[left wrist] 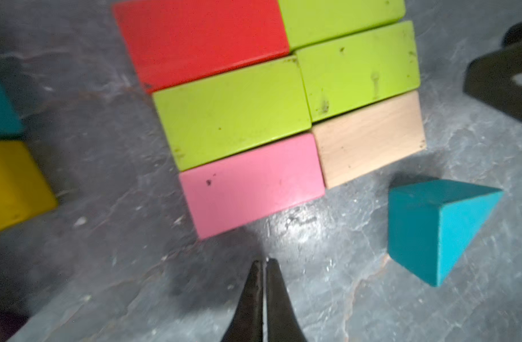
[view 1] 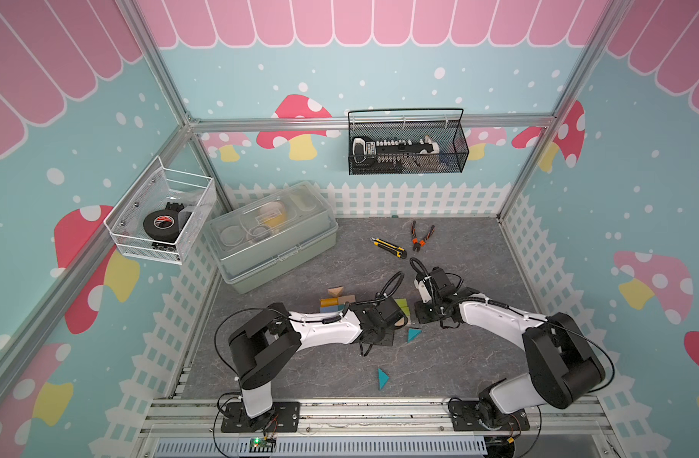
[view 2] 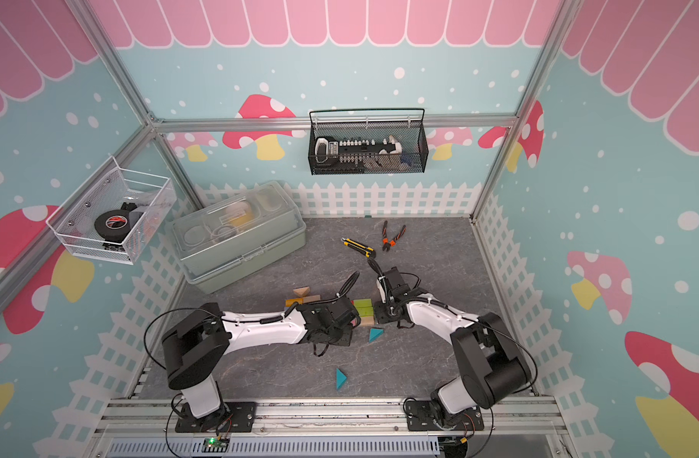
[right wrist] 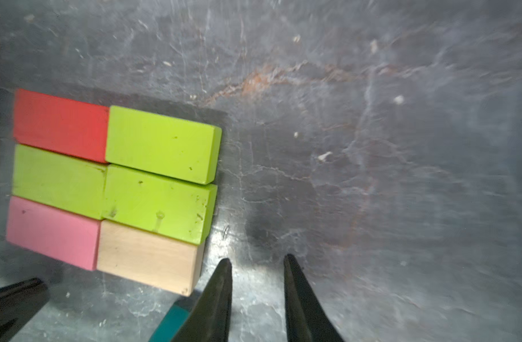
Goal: Assemble a piece of candy with building blocks
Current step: Move the building block to the center of the board, then pick up the building block from the center of the board.
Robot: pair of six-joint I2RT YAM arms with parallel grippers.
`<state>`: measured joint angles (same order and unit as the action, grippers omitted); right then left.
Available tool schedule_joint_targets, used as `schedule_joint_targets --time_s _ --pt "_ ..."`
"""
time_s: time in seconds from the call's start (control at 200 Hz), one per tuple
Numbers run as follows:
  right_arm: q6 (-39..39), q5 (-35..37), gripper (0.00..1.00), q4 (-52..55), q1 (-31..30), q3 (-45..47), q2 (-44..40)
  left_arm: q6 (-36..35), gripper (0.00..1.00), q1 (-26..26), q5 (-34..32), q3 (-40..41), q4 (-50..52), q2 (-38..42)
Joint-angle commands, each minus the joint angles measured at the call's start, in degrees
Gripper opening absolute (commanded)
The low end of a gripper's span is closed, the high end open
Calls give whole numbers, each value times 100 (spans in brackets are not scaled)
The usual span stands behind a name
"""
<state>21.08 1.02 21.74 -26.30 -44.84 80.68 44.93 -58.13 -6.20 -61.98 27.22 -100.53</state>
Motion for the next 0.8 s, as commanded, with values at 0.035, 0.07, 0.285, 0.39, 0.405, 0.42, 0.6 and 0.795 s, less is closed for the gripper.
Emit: schedule_joint_targets --time_s 0.035,0.07,0.285,0.39,0.405,0.42,0.6,0.795 --pt "151 1015 42 217 -2 -114 -1231 -264 20 183 -310 89 406 950" --pt "93 1143 45 201 3 -68 -1482 -306 24 266 -299 156 455 1150" --pt "1107 1874 99 54 105 378 -2500 -657 42 1039 -40 481 911 2409" --pt "1774 1796 96 215 99 494 -2759 -923 49 1408 -160 558 1435 3011" --pt "1954 1774 95 345 104 468 -2753 -957 50 1466 -181 575 1500 3100" --pt "2115 1723 94 469 100 427 -2745 -986 50 1505 -199 599 1562 3181" --pt "3794 73 86 1444 71 67 -2269 -1294 53 2064 -241 1028 2091 4221" --pt "5090 -59 78 1858 -507 -131 -1804 -1387 58 2167 -110 1206 2296 4934"
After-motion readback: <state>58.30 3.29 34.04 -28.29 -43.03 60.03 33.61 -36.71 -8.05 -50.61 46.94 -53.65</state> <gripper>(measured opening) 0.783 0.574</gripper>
